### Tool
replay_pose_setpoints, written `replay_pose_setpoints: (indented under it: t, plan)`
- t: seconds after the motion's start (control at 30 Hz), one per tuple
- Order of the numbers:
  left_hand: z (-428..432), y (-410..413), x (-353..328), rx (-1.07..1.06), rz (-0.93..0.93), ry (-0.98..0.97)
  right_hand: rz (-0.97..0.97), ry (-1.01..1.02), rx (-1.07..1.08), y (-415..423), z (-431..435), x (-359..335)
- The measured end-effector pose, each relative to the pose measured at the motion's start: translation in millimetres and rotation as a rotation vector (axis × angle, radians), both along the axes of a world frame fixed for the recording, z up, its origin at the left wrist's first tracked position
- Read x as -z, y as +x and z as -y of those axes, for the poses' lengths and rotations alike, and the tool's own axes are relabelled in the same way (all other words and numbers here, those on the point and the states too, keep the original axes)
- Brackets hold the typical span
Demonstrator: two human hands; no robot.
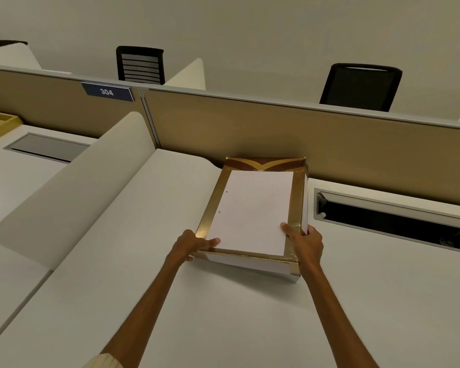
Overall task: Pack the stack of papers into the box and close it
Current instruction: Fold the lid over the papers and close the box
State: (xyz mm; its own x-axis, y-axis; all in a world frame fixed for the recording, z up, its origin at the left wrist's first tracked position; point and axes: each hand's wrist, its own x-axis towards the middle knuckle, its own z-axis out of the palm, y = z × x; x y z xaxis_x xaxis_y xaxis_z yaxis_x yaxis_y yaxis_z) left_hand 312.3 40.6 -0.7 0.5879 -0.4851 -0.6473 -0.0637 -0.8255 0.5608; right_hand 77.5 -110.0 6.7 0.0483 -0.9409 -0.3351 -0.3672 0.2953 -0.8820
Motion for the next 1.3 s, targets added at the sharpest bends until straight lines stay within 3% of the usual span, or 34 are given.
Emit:
replay_pose_setpoints:
  t: [0.4,0.9,1.07,1.17,1.3]
  plan:
    - [6.1,-16.1,2.2,0.198,0.351,0.136,-0.26,-0.096,-0.065,-12.1,-5.7,27.7]
    - [12.6,-33.4,10.9,0.217,0.461,0.143,-0.531,-0.378,-0.12,-14.7,-16.3,52.1]
    - [38.3,-13.6,11.3,0.07,0.293,-0.147,-0.43,-0.351,-0.115,-12.3,-1.7,53.8]
    - [56.1,-2.5,16.6,-0.039,0.314,-0.323,-0.282,-0.327,-0.101,-3.2,24.3,47.8]
    - [86.9,12.0,14.3,-0.134,0.327,-0.422,-0.162,-0.262,-0.04,20.6,65.5,37.9]
